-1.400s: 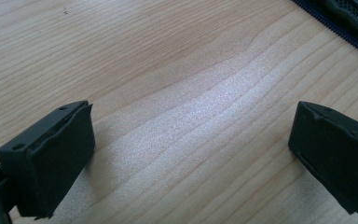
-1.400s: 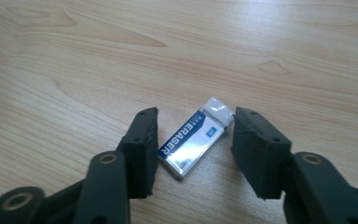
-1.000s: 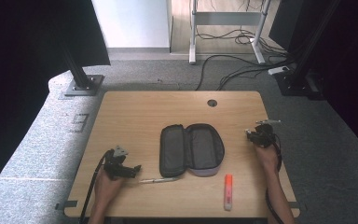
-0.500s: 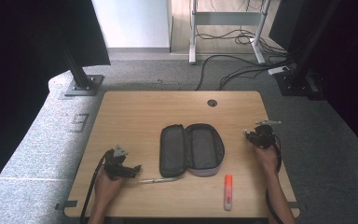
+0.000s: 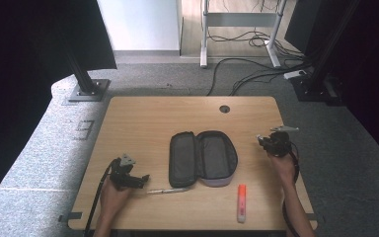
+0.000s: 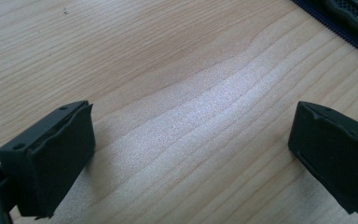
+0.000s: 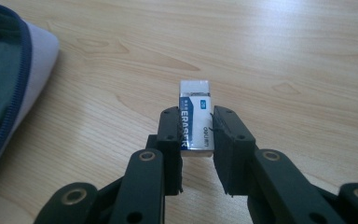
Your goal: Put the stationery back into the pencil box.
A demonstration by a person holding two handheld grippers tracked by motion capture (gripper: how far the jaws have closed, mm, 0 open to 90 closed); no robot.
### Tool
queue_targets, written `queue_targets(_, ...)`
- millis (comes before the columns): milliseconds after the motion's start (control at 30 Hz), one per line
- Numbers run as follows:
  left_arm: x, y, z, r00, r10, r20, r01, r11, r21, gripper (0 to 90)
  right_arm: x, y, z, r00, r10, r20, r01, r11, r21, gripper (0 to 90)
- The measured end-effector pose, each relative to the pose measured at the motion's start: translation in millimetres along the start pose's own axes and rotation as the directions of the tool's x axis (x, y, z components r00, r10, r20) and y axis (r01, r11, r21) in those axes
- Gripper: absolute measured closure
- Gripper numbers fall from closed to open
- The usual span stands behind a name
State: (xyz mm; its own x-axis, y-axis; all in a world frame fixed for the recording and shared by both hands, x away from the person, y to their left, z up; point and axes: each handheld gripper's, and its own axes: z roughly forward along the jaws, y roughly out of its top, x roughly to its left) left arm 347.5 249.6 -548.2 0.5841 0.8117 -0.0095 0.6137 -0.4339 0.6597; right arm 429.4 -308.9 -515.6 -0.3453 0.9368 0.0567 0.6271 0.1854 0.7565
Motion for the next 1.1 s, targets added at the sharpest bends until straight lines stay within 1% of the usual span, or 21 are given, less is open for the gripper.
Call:
queue_targets(167,0.0,0.0,-0.1,1.0,0.001,0.0,-0.001,1.0,0.001,0.5,4.2,2.2,-7.5,0.9999,-0.012,-0.01,0.012,1.0,-0.014,71.9)
queue_targets(200,0.0,0.0,-0.1,1.0,0.0,-0.001,0.0,1.0,0.001,0.5,6.3,3.2,-10.4,0.9997,-0.021,-0.011,0.021,1.0,-0.017,71.9)
queue_targets(500,0.0,0.0,-0.1,1.0,0.0,0.001,0.0,1.0,0.001,0.5,15.5,8.4,-20.2,0.9984,-0.045,-0.036,0.044,0.998,-0.035,71.9)
queue_targets(633,0.0,0.0,-0.1,1.0,0.0,0.001,0.0,1.0,0.001,0.5,20.6,10.6,-22.3,0.9975,-0.055,-0.043,0.054,0.998,-0.042,71.9)
queue_targets(800,0.0,0.0,-0.1,1.0,0.0,0.001,0.0,1.0,0.001,0.5,29.8,14.3,-24.3,0.9955,-0.069,-0.065,0.066,0.996,-0.054,71.9)
queue_targets(967,0.0,0.0,-0.1,1.0,0.0,-0.001,0.0,1.0,0.001,0.5,40.2,17.6,-24.0,0.9922,-0.087,-0.09,0.082,0.995,-0.062,71.9)
queue_targets(1000,0.0,0.0,-0.1,1.0,0.0,-0.001,0.0,1.0,0.001,0.5,40.2,17.6,-24.0,0.9922,-0.087,-0.09,0.082,0.995,-0.062,71.9)
queue_targets(1033,0.0,0.0,-0.1,1.0,0.0,0.0,0.0,1.0,0.001,0.5,44.1,18.5,-23.4,0.9905,-0.096,-0.099,0.09,0.994,-0.063,71.9)
queue_targets(1067,0.0,0.0,-0.1,1.0,0.0,0.0,0.0,1.0,0.001,0.5,44.1,18.5,-23.4,0.9905,-0.096,-0.099,0.09,0.994,-0.063,71.9)
queue_targets(1100,0.0,0.0,-0.1,1.0,0.0,0.001,0.0,1.0,0.001,0.5,47.7,19.3,-23.0,0.989,-0.105,-0.104,0.099,0.993,-0.064,71.9)
